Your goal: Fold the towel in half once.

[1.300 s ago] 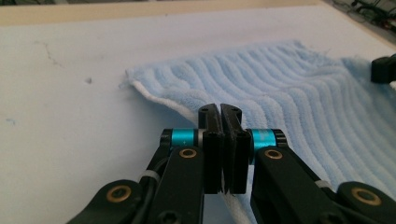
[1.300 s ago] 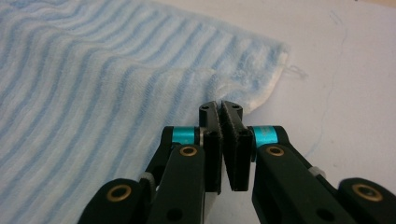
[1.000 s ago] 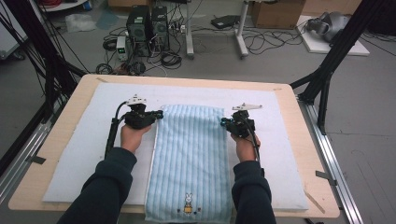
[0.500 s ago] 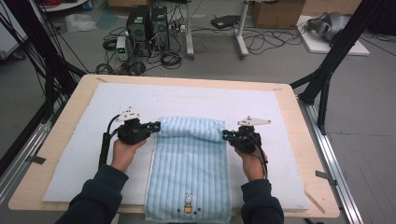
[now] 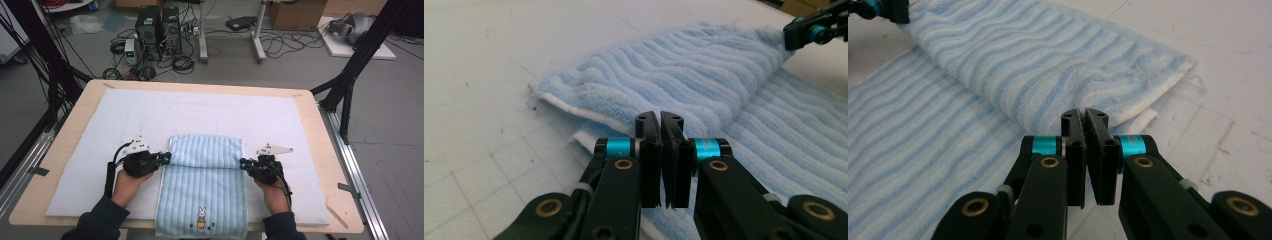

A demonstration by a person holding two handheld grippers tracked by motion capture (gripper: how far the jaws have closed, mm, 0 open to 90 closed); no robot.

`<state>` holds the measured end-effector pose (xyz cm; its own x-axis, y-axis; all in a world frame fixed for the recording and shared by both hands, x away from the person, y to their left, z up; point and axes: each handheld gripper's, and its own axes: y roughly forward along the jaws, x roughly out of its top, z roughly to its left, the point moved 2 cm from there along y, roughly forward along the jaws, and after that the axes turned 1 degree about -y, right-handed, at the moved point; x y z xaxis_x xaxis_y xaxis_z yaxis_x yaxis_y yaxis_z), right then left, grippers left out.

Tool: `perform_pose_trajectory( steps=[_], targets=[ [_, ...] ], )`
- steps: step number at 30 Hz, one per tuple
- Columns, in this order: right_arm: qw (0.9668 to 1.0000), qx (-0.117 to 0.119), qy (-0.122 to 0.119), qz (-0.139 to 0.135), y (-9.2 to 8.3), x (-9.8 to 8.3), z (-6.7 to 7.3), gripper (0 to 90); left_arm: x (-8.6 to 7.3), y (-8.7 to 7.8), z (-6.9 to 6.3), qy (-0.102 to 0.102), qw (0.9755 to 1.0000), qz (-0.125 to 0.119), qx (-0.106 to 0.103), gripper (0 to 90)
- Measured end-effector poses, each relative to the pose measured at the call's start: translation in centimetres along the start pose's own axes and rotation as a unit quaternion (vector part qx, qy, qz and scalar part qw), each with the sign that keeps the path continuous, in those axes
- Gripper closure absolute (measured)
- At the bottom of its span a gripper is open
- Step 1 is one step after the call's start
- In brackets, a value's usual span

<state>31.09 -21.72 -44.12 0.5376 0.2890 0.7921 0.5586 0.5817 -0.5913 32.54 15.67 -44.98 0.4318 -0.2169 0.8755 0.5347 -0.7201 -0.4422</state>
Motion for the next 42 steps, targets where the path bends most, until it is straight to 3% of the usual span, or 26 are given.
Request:
perform_pose_trajectory(
  steps=[2,3,5,7,12,17,22,27,29,31,34,42],
  targets=[
    [1.0,-0.004,0.004,-0.006,-0.2,0.1,0.0,79.3,-0.1,0.0,0.4,-0.012,0.9998,-0.002,0.017,78.9],
    [0.9999,-0.003,0.01,-0.008,-0.3,0.1,-0.1,71.6,0.0,0.0,0.6,-0.025,0.9993,-0.005,0.026,66.0],
    [0.9998,-0.003,0.015,-0.013,-0.3,0.1,-0.2,65.8,0.2,-0.1,1.2,-0.05,0.9977,-0.017,0.043,51.2],
    [0.9997,-0.019,0.01,-0.013,-0.4,0.2,-0.3,61.5,0.4,-0.2,1.9,-0.067,0.9956,-0.034,0.056,49.4],
    [0.9992,-0.027,0.019,-0.025,-0.7,0.3,-0.5,53.9,2.0,0.6,3.4,-0.093,0.9932,-0.036,0.06,43.0],
    [0.9986,-0.035,0.024,-0.032,-0.9,0.4,-0.6,48.7,3.2,2.4,4.4,-0.109,0.9919,-0.006,0.064,40.9],
    [0.9983,-0.042,0.026,-0.032,-1.1,0.3,-0.9,46.2,3.0,4.5,4.8,-0.112,0.9898,0.026,0.084,41.5],
    [0.9978,-0.049,0.032,-0.032,-1.0,0.2,-1.2,41.6,2.3,5.6,4.7,-0.086,0.9904,0.051,0.096,47.3],
    [0.9976,-0.05,0.038,-0.03,-0.9,0.3,-1.3,40.5,2.3,5.7,4.4,-0.07,0.9918,0.054,0.092,55.4],
    [0.9973,-0.054,0.04,-0.029,-0.7,0.3,-1.4,38.3,2.4,5.9,3.9,-0.043,0.9939,0.057,0.084,72.2],
    [0.9971,-0.059,0.041,-0.024,-0.3,0.4,-1.6,38.0,2.4,5.9,3.5,-0.019,0.9947,0.06,0.081,86.4],
    [0.9955,-0.072,0.061,-0.007,2.1,2.3,-2.8,38.3,2.9,5.2,4.0,-0.039,0.9962,0.027,0.072,87.7]
  ],
)
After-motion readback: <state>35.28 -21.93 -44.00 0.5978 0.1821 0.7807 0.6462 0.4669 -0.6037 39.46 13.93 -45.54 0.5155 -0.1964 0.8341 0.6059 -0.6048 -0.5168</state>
